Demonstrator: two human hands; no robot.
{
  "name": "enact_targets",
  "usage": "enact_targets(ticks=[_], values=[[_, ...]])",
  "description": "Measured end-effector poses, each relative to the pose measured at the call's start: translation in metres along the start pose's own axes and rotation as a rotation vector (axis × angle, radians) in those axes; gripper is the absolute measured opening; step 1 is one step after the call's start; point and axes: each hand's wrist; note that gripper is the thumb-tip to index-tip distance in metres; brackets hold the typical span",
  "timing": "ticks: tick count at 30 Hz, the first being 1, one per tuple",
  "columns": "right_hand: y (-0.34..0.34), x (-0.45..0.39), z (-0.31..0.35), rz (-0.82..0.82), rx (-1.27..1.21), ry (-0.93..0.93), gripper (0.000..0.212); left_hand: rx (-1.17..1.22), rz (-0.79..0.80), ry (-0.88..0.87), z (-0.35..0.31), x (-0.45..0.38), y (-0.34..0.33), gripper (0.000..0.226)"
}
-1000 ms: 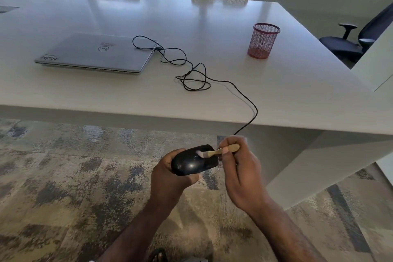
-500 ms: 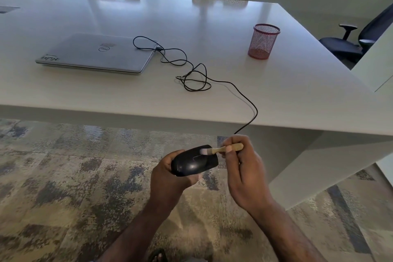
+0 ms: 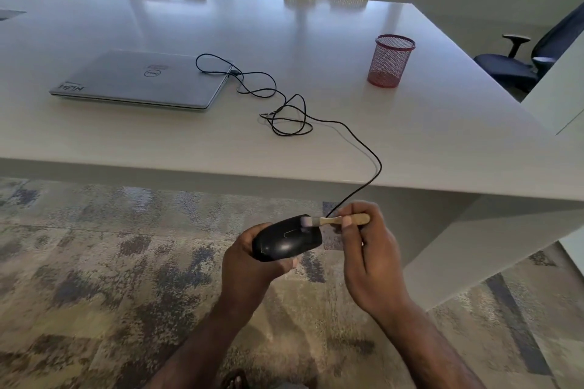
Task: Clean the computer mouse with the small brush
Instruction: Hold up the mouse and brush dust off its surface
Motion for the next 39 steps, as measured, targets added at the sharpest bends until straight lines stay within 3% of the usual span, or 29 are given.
enact_targets(ticks=[6, 10, 13, 16, 22, 29, 37, 39], values=[[-0.012, 0.014, 0.004, 0.168, -0.114, 0.029, 0.013, 0.033, 0.005, 0.009, -0.001, -0.002, -0.002, 0.059], [-0.009, 0.011, 0.003, 0.055, -0.157, 0.027, 0.016, 0.057, -0.005, 0.015, 0.003, -0.003, -0.002, 0.061], [-0.003, 0.007, -0.006, -0.016, -0.043, 0.023, 0.014, 0.050, -0.017, 0.013, 0.004, -0.005, 0.000, 0.059], [-0.003, 0.009, -0.010, 0.013, 0.024, 0.021, 0.011, 0.065, -0.031, 0.024, 0.004, -0.008, 0.001, 0.058], [-0.013, 0.016, 0.001, 0.122, -0.113, 0.044, 0.011, 0.099, -0.029, 0.026, 0.003, -0.010, 0.000, 0.056], [0.001, 0.008, -0.010, -0.065, -0.008, 0.035, 0.010, 0.106, -0.035, 0.013, -0.002, -0.010, 0.002, 0.060], [-0.012, 0.022, 0.000, 0.110, -0.048, 0.062, 0.010, 0.094, -0.028, 0.022, -0.002, -0.012, 0.002, 0.054], [-0.012, 0.021, 0.003, 0.079, -0.094, 0.081, 0.010, 0.085, -0.027, 0.020, -0.002, -0.012, 0.001, 0.053]])
Point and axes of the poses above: each hand's wrist, its own x-axis away from the middle knuckle, its own y-axis out of the back of the hand, z = x × y, and after that the axes turned 1 degree about -x, right-handed
